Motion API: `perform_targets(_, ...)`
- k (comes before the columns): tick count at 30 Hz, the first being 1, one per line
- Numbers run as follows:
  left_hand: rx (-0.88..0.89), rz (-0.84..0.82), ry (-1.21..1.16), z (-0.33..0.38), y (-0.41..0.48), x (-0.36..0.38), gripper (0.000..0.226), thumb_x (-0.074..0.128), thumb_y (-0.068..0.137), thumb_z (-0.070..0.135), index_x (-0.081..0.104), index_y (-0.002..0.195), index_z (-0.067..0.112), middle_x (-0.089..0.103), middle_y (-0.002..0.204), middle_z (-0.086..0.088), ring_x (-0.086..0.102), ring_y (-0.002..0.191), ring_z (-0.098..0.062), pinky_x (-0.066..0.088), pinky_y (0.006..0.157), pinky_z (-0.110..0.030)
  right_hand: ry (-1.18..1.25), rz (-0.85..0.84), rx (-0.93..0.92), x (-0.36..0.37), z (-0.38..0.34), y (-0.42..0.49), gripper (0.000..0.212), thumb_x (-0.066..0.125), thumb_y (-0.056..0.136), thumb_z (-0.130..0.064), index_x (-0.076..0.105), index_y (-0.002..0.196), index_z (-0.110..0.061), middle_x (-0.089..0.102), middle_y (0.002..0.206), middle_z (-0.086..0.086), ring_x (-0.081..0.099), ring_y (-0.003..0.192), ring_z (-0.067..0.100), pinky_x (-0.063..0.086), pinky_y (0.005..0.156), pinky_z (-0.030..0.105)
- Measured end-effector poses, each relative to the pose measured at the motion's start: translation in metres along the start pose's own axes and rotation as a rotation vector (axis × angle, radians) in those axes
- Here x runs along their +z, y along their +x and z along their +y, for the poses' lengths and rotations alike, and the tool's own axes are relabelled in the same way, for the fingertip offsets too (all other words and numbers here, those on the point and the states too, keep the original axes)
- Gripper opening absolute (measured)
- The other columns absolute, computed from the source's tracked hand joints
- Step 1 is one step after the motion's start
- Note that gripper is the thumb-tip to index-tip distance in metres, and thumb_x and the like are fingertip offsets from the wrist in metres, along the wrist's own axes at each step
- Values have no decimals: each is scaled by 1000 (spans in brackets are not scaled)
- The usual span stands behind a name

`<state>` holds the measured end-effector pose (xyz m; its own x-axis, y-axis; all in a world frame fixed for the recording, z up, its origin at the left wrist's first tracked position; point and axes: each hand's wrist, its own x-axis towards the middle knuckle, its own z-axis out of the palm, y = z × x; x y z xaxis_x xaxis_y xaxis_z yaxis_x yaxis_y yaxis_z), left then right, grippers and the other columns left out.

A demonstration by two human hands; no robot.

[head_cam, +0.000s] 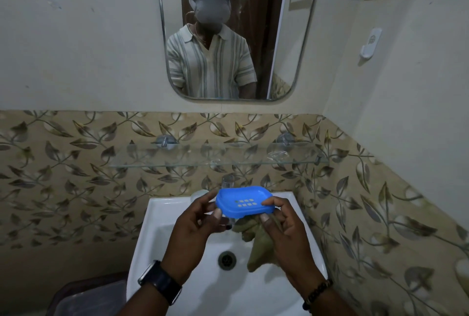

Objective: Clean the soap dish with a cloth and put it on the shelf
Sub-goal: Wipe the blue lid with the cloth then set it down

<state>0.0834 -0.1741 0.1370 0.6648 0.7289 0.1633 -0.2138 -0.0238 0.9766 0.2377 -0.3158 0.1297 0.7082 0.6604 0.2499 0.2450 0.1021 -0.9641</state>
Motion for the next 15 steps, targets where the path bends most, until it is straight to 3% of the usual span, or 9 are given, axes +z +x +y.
perform_targets(2,-110,21,-192,-2,-6,6,45,70,85,29,66,129,17,77,97,-19,75,83,-34,61,72,-34,-64,9,-18,1,3,-2,33,62,97,-6,64,112,-35,68,115,-14,65,109,6,53,86,20)
perform_targets(4,-174,43,-312,-3,-11,9,49,74,81,34,67,126,15,76,96,-25,75,81,-37,62,71,-38,-123,10,-36,3,5,-5,35,62,96,-4,64,110,-37,67,113,-18,64,108,1,50,84,12)
perform_targets(7,-231,84,-345,-3,-10,11,52,79,78,28,65,126,14,76,94,-28,76,81,-39,63,71,-40,-182,-14,-37,5,9,-9,33,63,96,-7,64,108,-37,68,110,-19,65,103,0,49,80,9)
perform_targets(10,-254,120,-361,-5,-9,9,41,73,85,15,65,125,14,75,91,-31,76,76,-38,64,69,-40,-212,-30,-41,6,9,-11,33,63,97,-10,64,111,-40,68,110,-20,66,100,0,49,78,9)
perform_targets(12,-249,147,-365,-7,-9,5,36,69,90,9,65,126,13,74,91,-33,76,75,-39,64,68,-39,-217,-45,-39,8,6,-12,37,62,99,-14,63,119,-45,67,111,-23,65,99,-1,50,78,9)
perform_targets(15,-234,186,-372,-11,-9,-3,34,66,93,7,64,126,13,72,96,-35,76,78,-39,64,69,-40,-251,-44,-27,12,4,-13,47,59,100,-18,55,132,-53,69,96,-23,66,87,-1,48,73,7)
